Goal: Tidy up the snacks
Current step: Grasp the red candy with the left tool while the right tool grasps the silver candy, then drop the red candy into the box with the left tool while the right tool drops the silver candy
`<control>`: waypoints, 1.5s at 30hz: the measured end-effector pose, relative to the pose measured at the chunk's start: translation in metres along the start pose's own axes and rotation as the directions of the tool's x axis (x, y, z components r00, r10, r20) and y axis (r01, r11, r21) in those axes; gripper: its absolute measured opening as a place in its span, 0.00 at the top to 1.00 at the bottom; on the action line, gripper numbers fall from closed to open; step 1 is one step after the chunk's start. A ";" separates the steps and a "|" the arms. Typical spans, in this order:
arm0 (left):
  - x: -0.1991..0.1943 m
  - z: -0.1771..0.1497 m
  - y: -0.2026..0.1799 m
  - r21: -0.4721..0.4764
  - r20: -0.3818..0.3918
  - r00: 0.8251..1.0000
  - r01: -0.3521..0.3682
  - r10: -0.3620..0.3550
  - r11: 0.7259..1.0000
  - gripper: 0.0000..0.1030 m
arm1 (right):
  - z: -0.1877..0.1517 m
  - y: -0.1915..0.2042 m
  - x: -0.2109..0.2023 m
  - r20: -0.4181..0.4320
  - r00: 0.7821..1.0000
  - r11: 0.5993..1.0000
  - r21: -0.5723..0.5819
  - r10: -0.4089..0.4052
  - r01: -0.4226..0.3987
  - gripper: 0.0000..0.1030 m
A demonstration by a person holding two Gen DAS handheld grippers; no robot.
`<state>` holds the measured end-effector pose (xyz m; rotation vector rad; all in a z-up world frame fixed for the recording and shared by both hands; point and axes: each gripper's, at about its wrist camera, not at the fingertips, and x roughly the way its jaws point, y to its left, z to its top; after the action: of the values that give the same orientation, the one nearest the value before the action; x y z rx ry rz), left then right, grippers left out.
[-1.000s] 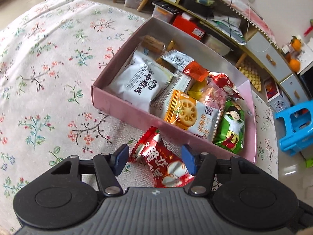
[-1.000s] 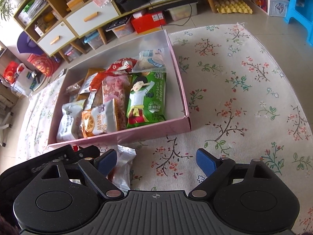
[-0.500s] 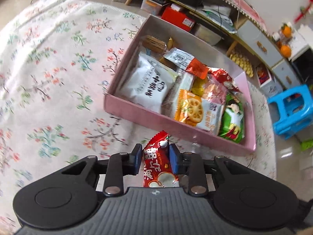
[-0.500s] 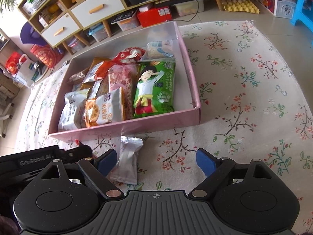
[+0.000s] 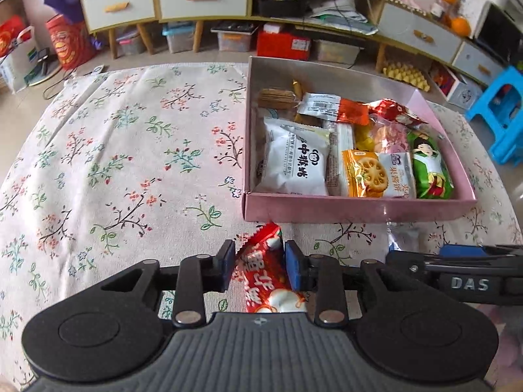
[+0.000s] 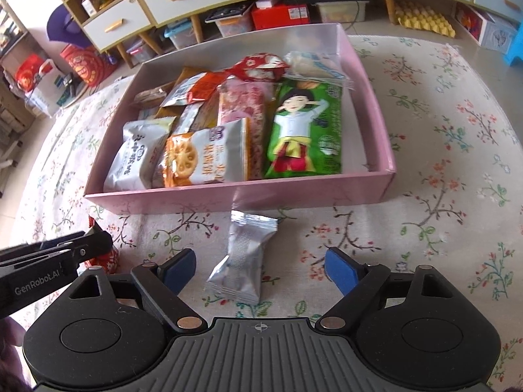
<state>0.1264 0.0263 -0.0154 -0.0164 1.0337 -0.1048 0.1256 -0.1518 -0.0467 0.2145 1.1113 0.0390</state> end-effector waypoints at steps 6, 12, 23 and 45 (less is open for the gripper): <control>0.000 -0.003 0.002 0.007 0.002 1.000 0.011 -0.011 1.000 0.45 | -0.003 0.013 0.006 0.016 0.997 0.993 -0.097 -0.072 0.073 0.44; 0.002 -0.011 0.003 -0.011 -0.029 0.999 0.034 -0.034 0.999 0.38 | 0.000 0.001 0.003 0.020 0.995 0.991 -0.097 -0.094 0.096 0.73; 0.007 -0.016 -0.002 -0.037 -0.081 0.994 0.075 -0.077 0.997 0.70 | -0.002 -0.011 -0.004 0.000 0.998 0.995 -0.076 -0.065 0.065 0.76; -0.024 -0.007 0.000 -0.011 -0.023 0.991 0.135 -0.135 0.991 0.76 | -0.002 -0.029 -0.046 0.014 0.996 0.995 0.054 0.085 -0.086 0.76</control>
<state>0.1086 0.0285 0.0014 -0.0938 1.0559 -0.2235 0.1014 -0.1864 -0.0126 0.3102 1.0922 0.0838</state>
